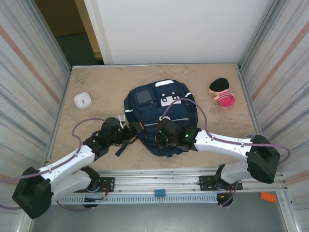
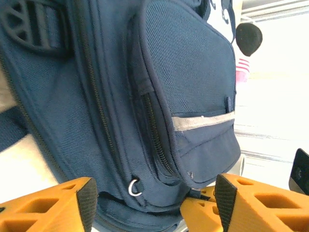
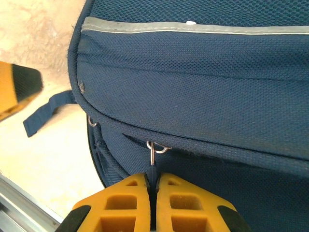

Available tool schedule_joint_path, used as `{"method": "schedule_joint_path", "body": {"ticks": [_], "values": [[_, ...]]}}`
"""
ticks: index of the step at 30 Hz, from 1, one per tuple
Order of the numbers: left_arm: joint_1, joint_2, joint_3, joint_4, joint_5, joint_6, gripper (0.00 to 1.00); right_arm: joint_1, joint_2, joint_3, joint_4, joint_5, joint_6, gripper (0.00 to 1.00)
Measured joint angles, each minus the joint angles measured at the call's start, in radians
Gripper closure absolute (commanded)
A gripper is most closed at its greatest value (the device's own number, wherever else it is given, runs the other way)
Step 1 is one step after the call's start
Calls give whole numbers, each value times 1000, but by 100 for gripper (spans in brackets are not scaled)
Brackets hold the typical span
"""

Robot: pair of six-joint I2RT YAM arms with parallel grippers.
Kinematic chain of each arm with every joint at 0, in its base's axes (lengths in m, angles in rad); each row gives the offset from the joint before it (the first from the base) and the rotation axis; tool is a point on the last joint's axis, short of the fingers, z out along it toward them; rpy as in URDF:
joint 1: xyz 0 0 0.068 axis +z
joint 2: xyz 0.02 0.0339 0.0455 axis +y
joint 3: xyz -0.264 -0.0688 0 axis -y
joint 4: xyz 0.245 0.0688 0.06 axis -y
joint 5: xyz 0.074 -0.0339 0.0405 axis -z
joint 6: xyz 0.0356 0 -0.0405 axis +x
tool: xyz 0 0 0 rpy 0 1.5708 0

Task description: Pack the student bag

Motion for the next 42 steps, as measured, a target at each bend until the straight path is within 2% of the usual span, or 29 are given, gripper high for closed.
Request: {"method": "schedule_joint_path", "body": {"ticks": [3,7,10,14,17,21,28,32,33,35,37,40,42], "values": [[-24,84,19,61,2,-29,41,0,3,5,0,-2,0,100],[-48,157,47,123,4,-55,53,0,4,7,1,-4,-4,100],[-51,185,57,162,4,-67,65,0,4,7,1,-4,-4,100],[-45,213,69,162,5,-63,89,0,3,7,0,-4,-5,100],[-23,220,74,145,27,-45,100,-6,0,7,-15,-5,-8,100],[33,215,90,100,56,0,100,-49,-45,6,-36,-19,-21,100],[149,146,117,-26,95,124,100,-230,-211,-69,-112,-59,-72,100],[196,126,118,-84,113,192,100,-288,-259,-98,-129,-107,-113,100],[201,124,120,-97,116,210,93,-290,-263,-100,-126,-122,-122,100],[206,124,133,-126,119,255,69,-291,-264,-100,-124,-140,-140,100],[206,122,161,-166,105,324,51,-295,-264,-100,-121,-157,-155,100],[172,107,219,-213,46,454,37,-298,-259,-100,-117,-182,-166,100],[121,88,259,-230,8,566,33,-303,-248,-100,-111,-201,-166,100]]}}
